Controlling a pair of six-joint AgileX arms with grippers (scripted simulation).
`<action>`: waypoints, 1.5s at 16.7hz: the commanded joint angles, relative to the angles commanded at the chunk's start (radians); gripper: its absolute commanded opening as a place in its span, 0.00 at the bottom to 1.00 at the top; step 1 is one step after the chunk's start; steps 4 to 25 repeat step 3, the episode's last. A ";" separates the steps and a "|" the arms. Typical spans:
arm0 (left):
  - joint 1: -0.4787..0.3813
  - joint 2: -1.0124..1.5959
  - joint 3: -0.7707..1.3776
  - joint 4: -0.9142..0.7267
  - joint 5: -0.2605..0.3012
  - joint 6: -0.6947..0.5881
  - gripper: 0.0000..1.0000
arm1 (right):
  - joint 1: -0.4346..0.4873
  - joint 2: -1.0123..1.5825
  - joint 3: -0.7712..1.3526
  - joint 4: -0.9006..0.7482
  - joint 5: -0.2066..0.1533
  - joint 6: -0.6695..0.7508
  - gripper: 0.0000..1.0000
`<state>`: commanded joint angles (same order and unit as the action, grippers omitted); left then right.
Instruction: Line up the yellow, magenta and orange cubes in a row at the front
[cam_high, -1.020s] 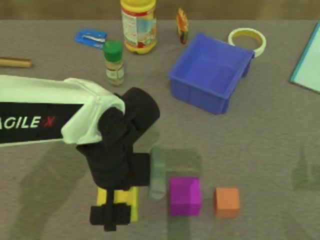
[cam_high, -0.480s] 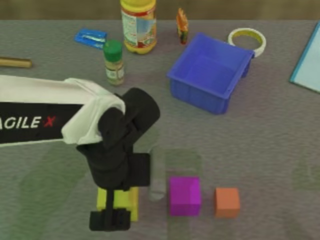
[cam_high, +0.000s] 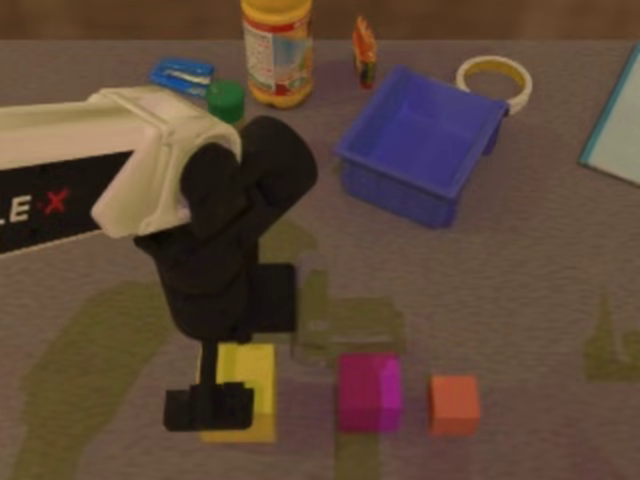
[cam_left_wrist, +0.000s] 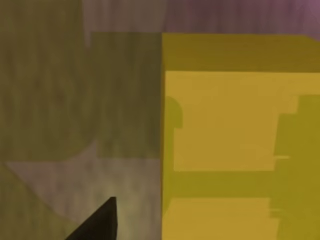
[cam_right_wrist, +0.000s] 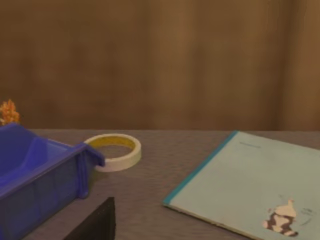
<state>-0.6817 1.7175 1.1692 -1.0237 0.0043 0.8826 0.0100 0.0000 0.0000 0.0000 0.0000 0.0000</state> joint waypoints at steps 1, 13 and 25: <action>0.002 -0.012 0.016 -0.025 0.000 -0.001 1.00 | 0.000 0.000 0.000 0.000 0.000 0.000 1.00; 0.004 -0.023 0.028 -0.044 -0.001 -0.002 1.00 | 0.000 0.000 0.000 0.000 0.000 0.000 1.00; 0.004 -0.023 0.028 -0.044 -0.001 -0.002 1.00 | 0.000 0.000 0.000 0.000 0.000 0.000 1.00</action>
